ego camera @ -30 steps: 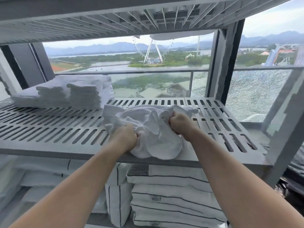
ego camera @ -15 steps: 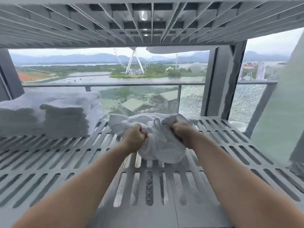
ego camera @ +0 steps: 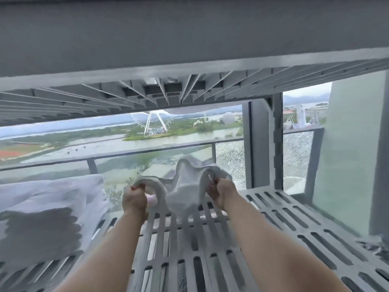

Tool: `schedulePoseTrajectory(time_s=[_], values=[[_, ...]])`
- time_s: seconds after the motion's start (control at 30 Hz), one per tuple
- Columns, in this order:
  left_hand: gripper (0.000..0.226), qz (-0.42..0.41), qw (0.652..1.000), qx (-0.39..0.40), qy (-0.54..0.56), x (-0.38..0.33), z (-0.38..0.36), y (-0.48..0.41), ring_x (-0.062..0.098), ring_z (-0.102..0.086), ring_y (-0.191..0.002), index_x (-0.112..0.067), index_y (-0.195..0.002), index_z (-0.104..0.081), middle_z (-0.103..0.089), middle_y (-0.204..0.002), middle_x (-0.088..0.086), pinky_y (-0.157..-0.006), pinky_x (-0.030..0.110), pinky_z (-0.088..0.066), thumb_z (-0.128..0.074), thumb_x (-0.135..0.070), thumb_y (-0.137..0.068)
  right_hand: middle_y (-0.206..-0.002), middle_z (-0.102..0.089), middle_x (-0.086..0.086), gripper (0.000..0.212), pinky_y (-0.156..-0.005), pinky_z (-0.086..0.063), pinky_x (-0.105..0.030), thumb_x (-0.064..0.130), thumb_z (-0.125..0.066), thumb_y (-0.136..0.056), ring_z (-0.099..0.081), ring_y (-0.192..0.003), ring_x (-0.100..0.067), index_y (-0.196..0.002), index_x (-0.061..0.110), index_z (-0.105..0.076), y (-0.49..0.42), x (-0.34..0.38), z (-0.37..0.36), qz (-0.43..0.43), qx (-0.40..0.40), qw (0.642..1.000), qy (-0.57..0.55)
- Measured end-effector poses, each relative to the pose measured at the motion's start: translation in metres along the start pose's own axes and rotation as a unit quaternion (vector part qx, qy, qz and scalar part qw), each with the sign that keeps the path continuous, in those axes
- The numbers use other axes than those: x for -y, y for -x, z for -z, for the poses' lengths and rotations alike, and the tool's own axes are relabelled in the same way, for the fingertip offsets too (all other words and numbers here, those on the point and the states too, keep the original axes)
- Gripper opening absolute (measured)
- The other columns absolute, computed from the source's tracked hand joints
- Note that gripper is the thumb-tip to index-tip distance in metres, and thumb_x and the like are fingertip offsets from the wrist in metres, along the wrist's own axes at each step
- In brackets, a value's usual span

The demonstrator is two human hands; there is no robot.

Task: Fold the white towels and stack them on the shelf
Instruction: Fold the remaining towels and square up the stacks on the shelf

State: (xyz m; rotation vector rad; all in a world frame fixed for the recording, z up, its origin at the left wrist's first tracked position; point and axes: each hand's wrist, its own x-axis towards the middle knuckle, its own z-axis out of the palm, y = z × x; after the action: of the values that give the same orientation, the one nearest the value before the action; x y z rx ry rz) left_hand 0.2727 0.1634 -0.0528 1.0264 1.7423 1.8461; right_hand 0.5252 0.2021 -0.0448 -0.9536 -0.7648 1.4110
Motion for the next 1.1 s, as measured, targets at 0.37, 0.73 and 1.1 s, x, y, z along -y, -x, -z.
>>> schedulePoseTrajectory(time_s=[0.37,0.73,1.1], values=[[0.008,-0.078,0.952,-0.230,-0.185,-0.012,0.054,-0.011,0.038,-0.062,-0.101,-0.016,-0.094,-0.058,-0.069,-0.104,0.019,-0.088,0.041,-0.049,-0.063,-0.023,-0.094,-0.098,-0.072,-0.019,0.039,-0.081,-0.060,-0.044,0.019,-0.036,-0.104,-0.070,-0.087,-0.034,-0.104,-0.001,-0.070,-0.025,0.018,0.067,0.068,-0.242,0.945,0.207],[0.013,-0.080,0.964,-0.217,-0.130,0.016,0.093,0.008,0.030,-0.072,-0.084,-0.021,-0.090,-0.058,-0.071,-0.098,0.006,-0.077,0.042,-0.059,-0.070,-0.025,-0.091,-0.120,-0.066,-0.013,0.041,-0.080,-0.058,-0.041,0.007,-0.036,-0.097,-0.068,-0.098,-0.032,-0.132,0.005,-0.057,-0.003,-0.001,0.098,0.124,-0.283,0.929,0.204],[0.021,0.063,0.979,-0.018,0.194,0.005,0.090,0.029,0.035,-0.066,-0.090,-0.010,-0.095,-0.048,-0.058,-0.102,0.017,-0.052,0.034,-0.059,-0.035,0.007,-0.098,-0.105,-0.071,0.000,0.045,-0.063,-0.050,-0.029,0.005,-0.037,-0.088,-0.063,-0.074,-0.014,-0.099,0.026,-0.075,0.021,-0.004,0.116,0.150,-0.181,0.878,0.417]])
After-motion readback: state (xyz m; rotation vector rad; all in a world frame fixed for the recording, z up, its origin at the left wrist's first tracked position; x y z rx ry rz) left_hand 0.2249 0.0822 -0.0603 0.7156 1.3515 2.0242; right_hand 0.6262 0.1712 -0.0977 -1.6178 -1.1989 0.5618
